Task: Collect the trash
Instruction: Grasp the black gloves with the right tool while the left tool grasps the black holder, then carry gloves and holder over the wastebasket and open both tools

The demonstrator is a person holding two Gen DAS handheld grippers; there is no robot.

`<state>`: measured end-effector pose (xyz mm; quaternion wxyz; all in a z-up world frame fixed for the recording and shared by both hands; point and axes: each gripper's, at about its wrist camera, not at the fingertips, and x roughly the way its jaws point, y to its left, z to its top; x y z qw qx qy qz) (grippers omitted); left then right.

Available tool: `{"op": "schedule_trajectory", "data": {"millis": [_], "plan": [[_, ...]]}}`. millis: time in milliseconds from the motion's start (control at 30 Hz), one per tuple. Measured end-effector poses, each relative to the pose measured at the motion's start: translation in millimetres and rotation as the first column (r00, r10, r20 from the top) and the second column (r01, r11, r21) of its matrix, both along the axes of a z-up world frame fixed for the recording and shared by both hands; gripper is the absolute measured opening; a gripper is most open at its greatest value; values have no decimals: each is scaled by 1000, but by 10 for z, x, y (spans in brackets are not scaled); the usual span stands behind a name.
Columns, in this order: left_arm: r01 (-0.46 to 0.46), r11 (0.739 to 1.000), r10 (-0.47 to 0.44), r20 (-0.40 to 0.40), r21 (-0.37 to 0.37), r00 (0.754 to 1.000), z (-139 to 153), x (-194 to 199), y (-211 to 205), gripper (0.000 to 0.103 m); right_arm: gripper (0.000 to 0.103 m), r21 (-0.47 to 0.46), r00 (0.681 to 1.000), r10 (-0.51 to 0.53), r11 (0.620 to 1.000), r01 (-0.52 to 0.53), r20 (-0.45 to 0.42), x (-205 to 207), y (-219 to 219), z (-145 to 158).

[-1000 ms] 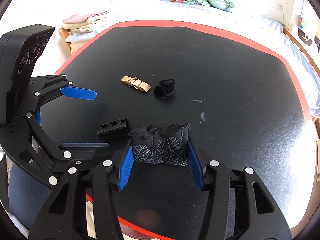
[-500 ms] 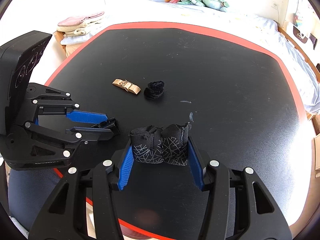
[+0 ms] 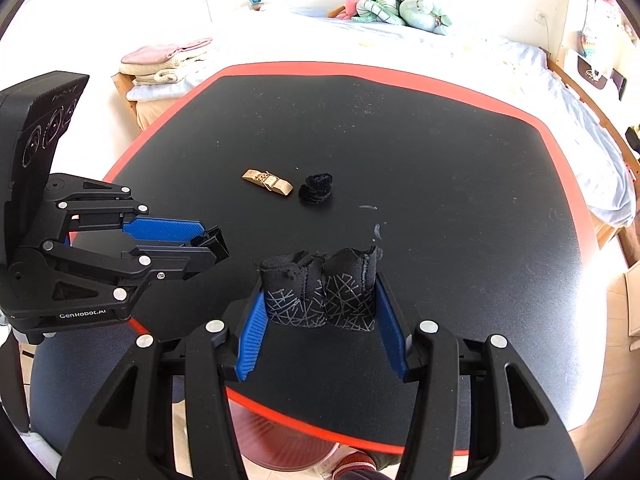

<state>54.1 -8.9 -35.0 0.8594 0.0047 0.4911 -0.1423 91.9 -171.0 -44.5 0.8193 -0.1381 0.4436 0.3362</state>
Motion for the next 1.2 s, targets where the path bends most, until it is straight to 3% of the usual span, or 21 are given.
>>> {"op": "schedule_trajectory", "data": {"millis": [467, 833, 1200], "plan": [[-11, 999, 13, 33, -39, 999, 204, -678, -229, 24, 50, 24, 1000, -5, 1000, 5, 13, -702, -370, 318], [20, 998, -19, 8, -58, 1000, 107, -1068, -459, 24, 51, 16, 999, 8, 1000, -8, -40, -1190, -601, 162], [43, 996, -44, -14, -73, 999, 10, -1201, -567, 24, 51, 22, 997, 18, 1000, -17, -75, -1385, -677, 41]]}}
